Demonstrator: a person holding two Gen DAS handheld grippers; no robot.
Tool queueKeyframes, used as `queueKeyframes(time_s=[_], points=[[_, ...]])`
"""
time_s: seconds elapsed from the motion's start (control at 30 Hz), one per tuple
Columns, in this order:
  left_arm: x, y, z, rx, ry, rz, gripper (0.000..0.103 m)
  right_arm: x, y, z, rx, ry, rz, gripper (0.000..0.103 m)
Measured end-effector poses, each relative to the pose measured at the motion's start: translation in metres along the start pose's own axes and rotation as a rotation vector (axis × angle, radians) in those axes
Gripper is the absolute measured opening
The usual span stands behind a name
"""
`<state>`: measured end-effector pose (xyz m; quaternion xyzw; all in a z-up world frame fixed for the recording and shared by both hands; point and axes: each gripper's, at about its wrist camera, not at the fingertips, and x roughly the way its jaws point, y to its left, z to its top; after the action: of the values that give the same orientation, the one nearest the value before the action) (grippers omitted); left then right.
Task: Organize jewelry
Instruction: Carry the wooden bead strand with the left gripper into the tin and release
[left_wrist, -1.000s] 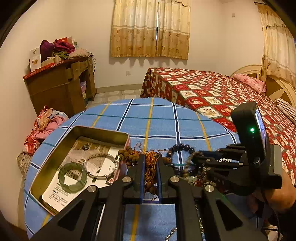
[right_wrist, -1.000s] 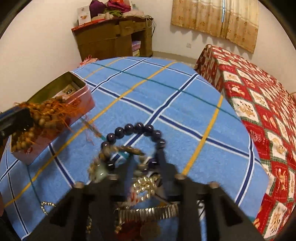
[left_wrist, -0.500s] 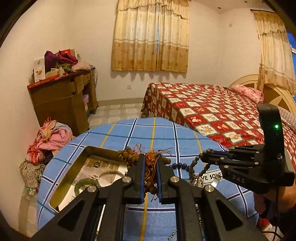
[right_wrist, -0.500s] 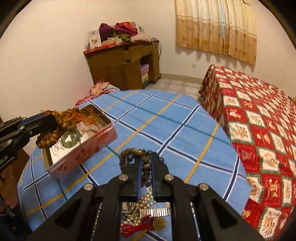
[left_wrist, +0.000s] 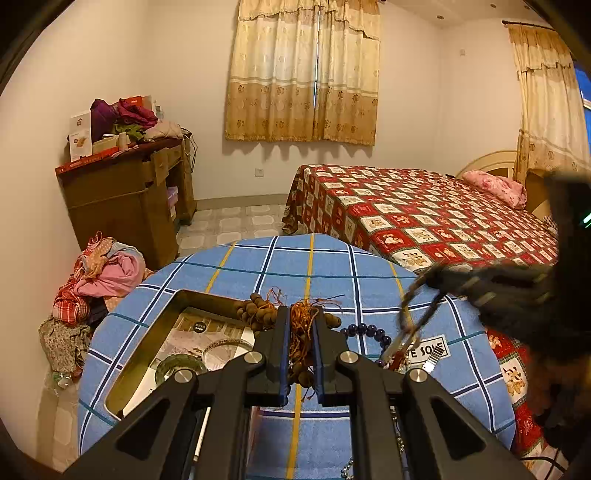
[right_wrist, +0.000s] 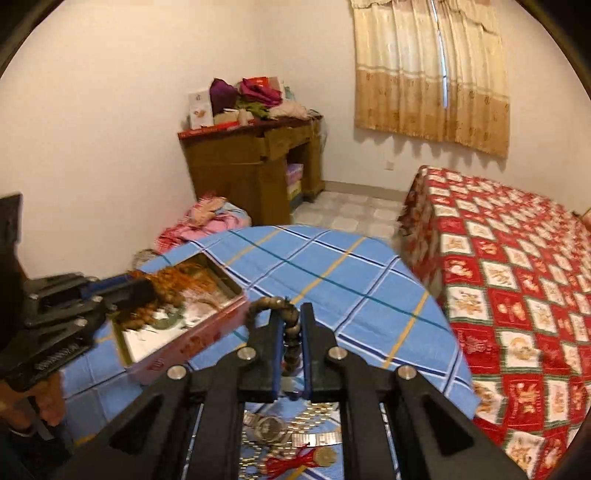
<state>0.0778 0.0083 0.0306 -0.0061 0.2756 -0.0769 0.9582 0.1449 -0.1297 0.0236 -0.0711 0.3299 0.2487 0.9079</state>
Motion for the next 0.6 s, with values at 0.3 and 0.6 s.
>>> queueKeyframes(time_s=[0.3,0.6], points=[[-0.002,0.014,-0.004,-0.020,0.004,0.018,0.009,0.043,-0.018,-0.010,0.080,0.089,0.034,0.011],[0.001,0.005,-0.005,-0.011,0.016,-0.001,0.009,0.033,-0.001,-0.008,0.064,0.101,0.102,0.011]])
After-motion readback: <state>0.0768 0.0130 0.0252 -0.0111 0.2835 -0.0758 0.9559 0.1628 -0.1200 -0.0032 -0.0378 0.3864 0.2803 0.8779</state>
